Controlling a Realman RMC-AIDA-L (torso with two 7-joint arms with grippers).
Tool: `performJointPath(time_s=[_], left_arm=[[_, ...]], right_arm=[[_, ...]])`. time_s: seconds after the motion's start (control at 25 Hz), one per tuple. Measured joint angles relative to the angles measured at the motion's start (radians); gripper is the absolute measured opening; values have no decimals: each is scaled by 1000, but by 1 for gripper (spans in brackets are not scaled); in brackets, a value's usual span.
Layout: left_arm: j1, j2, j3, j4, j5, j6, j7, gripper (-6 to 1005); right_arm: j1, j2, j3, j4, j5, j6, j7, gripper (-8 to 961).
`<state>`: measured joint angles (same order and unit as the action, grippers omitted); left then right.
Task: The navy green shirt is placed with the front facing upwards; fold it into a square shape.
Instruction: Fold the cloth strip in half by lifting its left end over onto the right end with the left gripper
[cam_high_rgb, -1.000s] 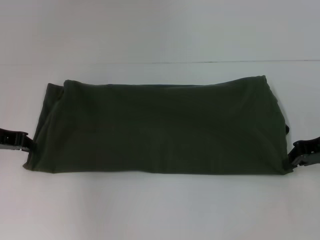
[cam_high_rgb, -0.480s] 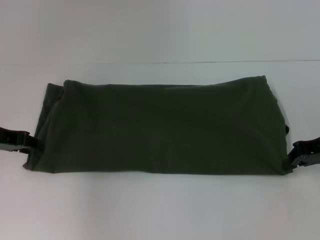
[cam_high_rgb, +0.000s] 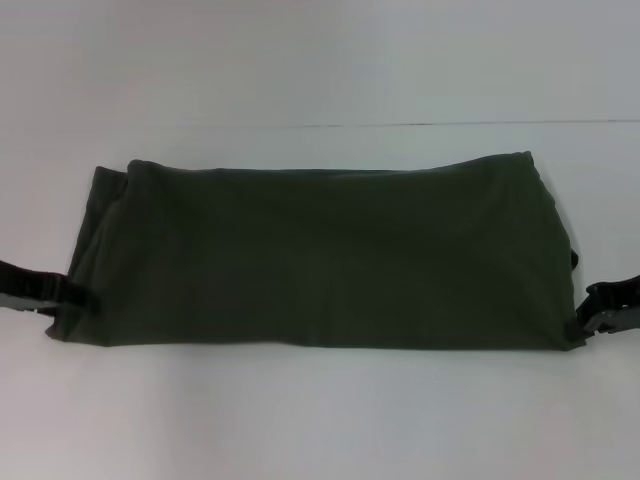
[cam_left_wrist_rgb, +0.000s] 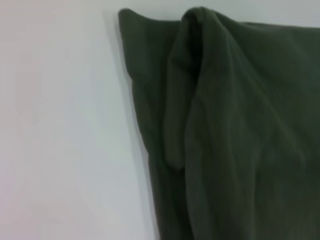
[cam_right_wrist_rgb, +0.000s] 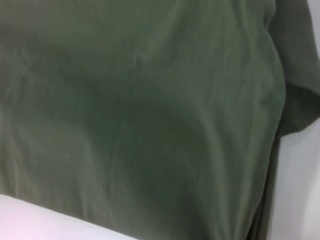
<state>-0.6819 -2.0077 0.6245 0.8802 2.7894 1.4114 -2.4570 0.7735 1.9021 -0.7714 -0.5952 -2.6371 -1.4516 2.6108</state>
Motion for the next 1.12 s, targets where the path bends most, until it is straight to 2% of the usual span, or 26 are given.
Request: performJointPath(time_s=[0.24,0.88,1.0,1.12], left_arm=[[-5,-3,6,-13,1,-9,-1,650],[-20,-8,47,-29,2,12,-1,643],[-22,-6,48,-30,2,16,1,632],[-22,-8,56,-30,2,16,7,576]], right_arm=[[1,0,1,0,0,1,0,16],[0,0,4,0,0,4,0,17],[0,0,5,0,0,5,0,17],[0,0,6,0,1,5,0,17]])
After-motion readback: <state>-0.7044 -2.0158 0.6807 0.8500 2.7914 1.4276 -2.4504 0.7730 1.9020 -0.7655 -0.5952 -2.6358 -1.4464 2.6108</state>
